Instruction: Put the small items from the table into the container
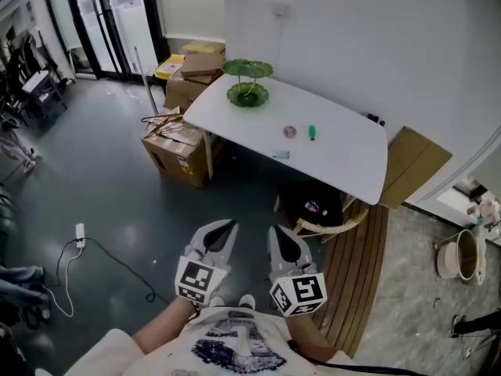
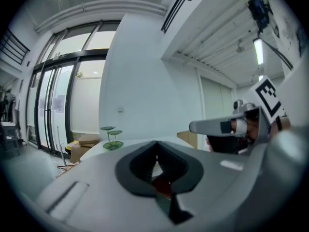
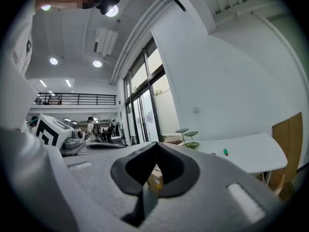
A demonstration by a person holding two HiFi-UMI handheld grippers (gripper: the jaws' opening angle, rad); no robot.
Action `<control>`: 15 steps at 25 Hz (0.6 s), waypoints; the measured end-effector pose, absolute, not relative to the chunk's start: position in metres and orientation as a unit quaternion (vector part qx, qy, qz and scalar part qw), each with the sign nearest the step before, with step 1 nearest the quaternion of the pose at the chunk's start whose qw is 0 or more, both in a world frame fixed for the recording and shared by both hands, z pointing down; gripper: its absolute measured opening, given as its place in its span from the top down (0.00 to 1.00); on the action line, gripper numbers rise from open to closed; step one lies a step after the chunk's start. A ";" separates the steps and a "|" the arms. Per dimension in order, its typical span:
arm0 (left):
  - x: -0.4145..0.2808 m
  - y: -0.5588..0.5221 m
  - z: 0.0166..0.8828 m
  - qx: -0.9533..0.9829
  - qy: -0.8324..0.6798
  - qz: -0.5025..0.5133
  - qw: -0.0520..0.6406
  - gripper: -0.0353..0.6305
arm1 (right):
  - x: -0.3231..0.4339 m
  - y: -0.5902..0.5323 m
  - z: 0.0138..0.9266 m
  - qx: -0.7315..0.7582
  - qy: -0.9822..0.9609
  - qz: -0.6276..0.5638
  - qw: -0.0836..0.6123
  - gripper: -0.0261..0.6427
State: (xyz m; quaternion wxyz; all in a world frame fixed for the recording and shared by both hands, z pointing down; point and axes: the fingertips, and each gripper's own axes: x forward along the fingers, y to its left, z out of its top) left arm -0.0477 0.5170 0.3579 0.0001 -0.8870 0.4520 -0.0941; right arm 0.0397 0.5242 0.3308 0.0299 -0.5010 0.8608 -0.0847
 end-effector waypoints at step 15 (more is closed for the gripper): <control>-0.029 0.500 0.364 -0.885 0.454 -0.101 0.008 0.97 | 0.056 0.503 0.344 -0.488 0.869 -0.082 0.007 0.96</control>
